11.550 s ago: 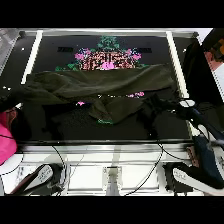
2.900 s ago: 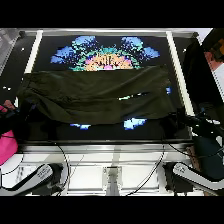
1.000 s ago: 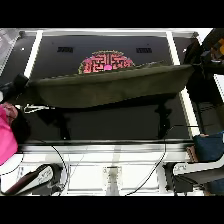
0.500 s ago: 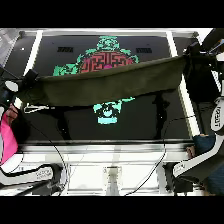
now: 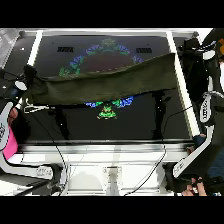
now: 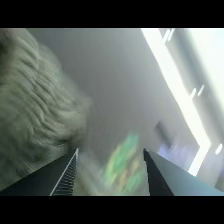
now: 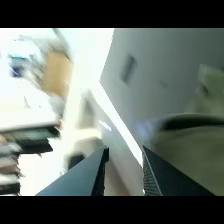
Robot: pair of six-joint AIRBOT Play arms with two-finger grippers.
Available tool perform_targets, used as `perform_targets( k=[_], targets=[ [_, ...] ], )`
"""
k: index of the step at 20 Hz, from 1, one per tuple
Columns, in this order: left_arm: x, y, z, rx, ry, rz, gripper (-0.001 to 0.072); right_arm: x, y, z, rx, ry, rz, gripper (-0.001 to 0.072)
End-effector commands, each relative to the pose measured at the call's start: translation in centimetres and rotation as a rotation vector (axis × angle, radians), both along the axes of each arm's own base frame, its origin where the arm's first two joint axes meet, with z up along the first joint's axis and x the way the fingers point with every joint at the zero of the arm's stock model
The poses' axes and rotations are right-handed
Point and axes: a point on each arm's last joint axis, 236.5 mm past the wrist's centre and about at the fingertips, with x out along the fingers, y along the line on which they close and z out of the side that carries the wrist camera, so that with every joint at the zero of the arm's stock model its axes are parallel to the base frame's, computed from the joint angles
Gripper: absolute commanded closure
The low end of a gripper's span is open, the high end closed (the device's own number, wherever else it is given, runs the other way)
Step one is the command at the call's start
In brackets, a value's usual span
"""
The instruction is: Fold the clothes and pants, and hang the long-sleeved shirts on hangers.
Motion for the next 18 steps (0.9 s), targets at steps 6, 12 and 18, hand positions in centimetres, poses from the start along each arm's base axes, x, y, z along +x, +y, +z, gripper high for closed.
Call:
perform_targets(
  k=[6,12,18],
  targets=[
    [3.5,0.2,2.7,0.119,0.006,-0.08,0.0213,0.3,0.9,-0.5,-0.084,-0.01,0.08,0.0421],
    [-6.5,2.8,-3.4,0.183,0.598,-0.421,0.0216,-4.4,7.4,-1.9,-0.034,0.086,0.459,0.0178],
    [-10.6,8.9,2.9,-0.125,0.311,-0.447,0.0145,-8.4,11.8,-2.1,0.012,0.129,0.703,0.0119]
  ],
)
